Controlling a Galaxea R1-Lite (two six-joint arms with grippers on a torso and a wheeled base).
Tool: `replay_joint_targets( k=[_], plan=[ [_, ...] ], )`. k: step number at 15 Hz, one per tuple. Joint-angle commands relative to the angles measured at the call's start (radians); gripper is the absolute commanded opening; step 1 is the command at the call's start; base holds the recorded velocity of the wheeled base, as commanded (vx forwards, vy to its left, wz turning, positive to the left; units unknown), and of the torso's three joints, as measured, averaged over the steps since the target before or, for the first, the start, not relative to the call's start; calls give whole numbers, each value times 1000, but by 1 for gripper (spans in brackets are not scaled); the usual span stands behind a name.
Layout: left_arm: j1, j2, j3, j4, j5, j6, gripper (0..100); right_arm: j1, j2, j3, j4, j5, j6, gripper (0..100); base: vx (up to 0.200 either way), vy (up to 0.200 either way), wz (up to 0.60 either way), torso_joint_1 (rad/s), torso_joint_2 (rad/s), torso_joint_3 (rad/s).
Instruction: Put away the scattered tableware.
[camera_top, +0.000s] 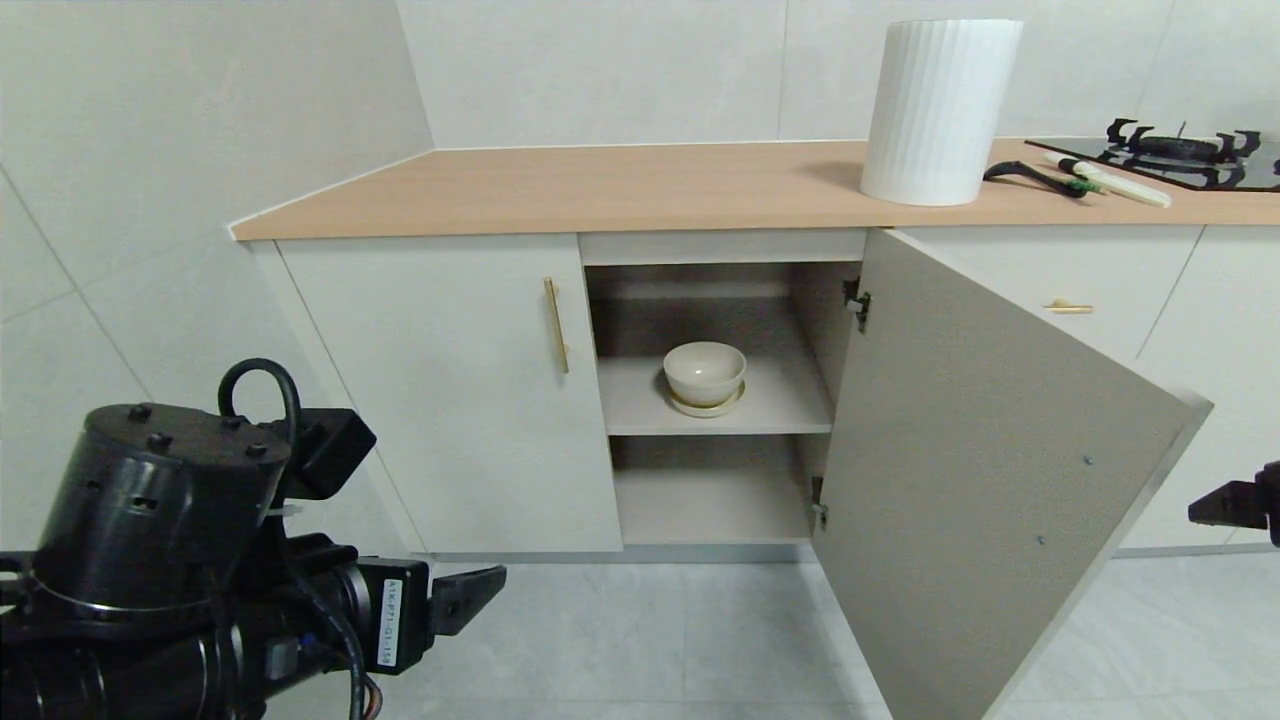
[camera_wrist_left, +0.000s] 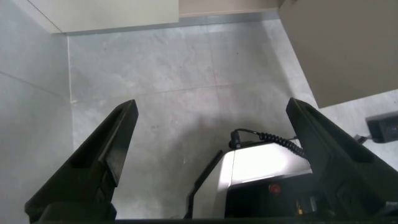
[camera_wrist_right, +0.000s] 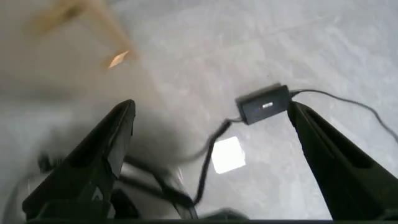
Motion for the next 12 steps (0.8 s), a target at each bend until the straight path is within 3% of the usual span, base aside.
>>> replay_joint_targets(
  k=[1, 7, 12],
  plan=[
    [0, 2, 0, 1, 1, -1, 100, -55, 64, 2, -69, 2, 6, 100, 0, 0, 0, 0, 0, 0],
    [0, 3, 0, 1, 0, -2, 100, -73, 123, 13, -147, 10, 13, 100, 0, 0, 0, 0, 0, 0],
    [0, 2, 0, 1, 0, -1, 100, -8, 163, 72, -286, 7, 67, 100, 0, 0, 0, 0, 0, 0]
  ],
)
